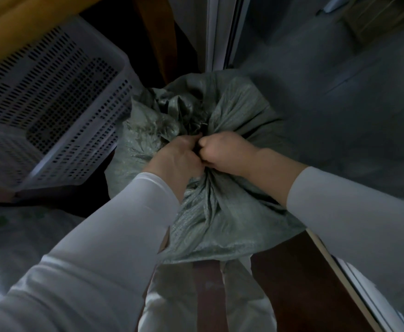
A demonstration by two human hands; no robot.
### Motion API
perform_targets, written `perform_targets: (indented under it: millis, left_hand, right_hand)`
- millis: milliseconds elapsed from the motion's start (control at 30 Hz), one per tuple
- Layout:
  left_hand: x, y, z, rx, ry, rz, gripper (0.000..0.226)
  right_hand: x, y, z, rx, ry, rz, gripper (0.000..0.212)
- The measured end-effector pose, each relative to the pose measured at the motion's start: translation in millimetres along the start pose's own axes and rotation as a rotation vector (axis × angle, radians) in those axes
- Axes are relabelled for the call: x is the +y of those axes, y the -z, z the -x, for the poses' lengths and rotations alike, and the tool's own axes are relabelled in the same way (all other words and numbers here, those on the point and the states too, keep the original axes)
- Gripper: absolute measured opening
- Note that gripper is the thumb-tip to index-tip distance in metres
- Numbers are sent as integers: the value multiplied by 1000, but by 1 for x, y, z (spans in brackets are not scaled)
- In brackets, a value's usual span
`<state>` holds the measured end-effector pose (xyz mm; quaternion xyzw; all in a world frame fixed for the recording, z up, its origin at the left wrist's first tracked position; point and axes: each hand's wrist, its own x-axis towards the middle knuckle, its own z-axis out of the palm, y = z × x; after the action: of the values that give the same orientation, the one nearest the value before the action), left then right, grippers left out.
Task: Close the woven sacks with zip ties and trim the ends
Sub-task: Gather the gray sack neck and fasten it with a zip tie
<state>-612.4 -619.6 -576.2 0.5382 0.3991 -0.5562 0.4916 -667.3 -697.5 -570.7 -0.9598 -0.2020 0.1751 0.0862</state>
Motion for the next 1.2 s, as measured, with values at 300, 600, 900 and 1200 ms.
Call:
perform_targets:
  millis: [300, 600, 900, 1200]
  left_hand:
    - [-9, 13, 8, 18, -175, -22, 17]
    - [1, 14, -2, -30, -223, -39, 16]
    - [-12, 15, -17, 11, -338, -11, 40]
    - [-1, 21, -5, 130, -359, -475, 26]
  right_hand:
    - [12, -3, 14, 68, -385, -523, 18]
    - [9, -9, 2, 162, -699, -550, 24]
    - [20, -7, -2, 157, -771, -610, 23]
    - [12, -6, -12, 150, -791, -503, 15]
